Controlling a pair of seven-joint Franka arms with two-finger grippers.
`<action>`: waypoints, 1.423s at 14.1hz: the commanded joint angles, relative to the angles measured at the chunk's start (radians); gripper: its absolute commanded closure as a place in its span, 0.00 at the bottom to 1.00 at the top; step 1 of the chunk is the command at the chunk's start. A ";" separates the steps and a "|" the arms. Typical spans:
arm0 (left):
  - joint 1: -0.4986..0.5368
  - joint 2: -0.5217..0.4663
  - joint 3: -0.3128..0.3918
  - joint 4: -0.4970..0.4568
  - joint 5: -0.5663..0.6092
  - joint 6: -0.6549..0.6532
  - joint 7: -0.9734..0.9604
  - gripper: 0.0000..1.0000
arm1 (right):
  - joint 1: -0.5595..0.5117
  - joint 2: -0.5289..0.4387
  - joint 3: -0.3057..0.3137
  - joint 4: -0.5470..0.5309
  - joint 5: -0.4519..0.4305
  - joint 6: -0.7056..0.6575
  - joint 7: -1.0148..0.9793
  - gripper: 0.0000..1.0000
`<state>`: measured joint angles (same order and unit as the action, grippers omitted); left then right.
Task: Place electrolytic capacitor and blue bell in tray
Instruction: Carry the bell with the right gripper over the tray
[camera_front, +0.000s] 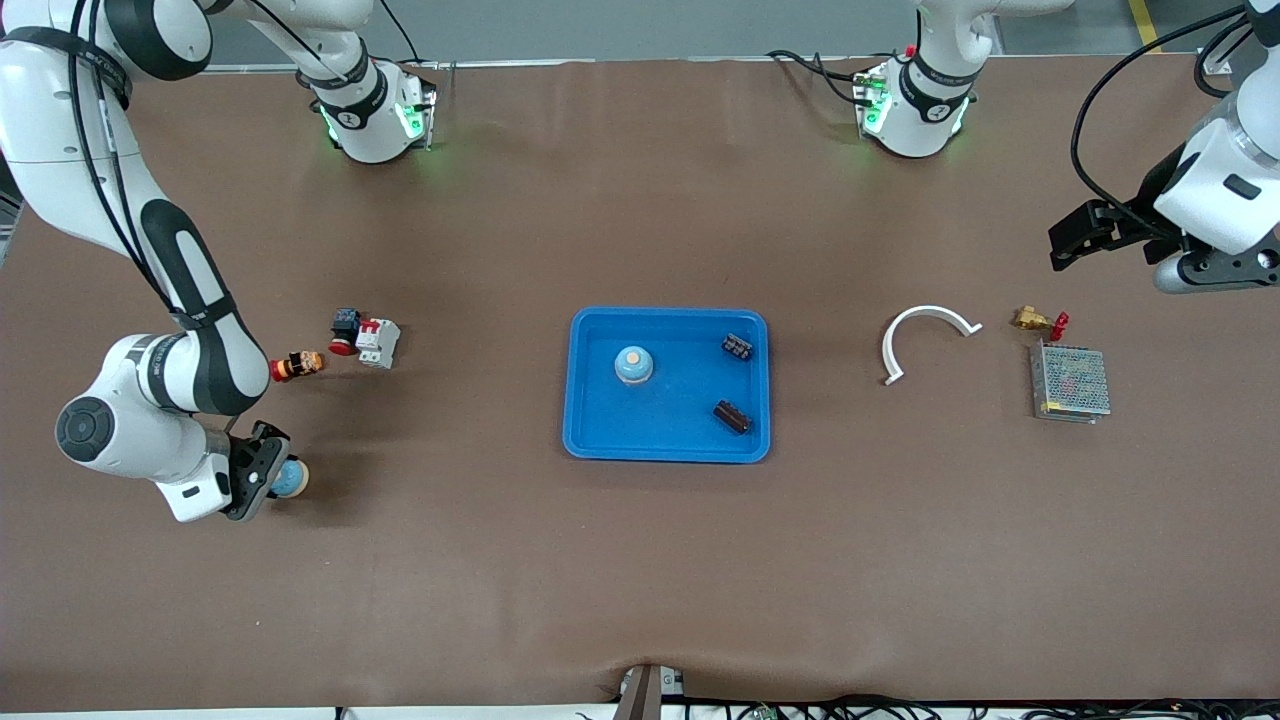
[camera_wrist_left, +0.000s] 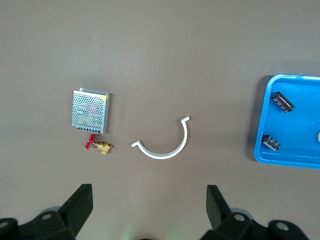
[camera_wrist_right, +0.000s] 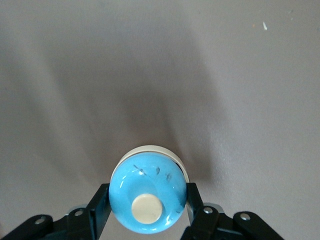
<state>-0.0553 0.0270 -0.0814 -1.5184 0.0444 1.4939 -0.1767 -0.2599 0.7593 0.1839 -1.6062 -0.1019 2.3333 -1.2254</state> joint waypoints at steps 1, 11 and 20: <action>-0.003 0.010 0.002 0.027 -0.015 -0.012 0.013 0.00 | 0.024 0.003 0.011 0.043 -0.002 -0.037 0.067 0.57; 0.009 0.010 0.002 0.026 -0.015 -0.014 0.020 0.00 | 0.067 -0.032 0.149 0.141 -0.001 -0.245 0.554 0.57; 0.002 0.010 0.002 0.024 -0.015 -0.015 0.014 0.00 | 0.114 -0.067 0.344 0.140 -0.009 -0.301 1.232 0.56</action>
<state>-0.0552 0.0271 -0.0813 -1.5174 0.0443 1.4938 -0.1767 -0.1606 0.7106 0.4888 -1.4580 -0.1006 2.0483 -0.1498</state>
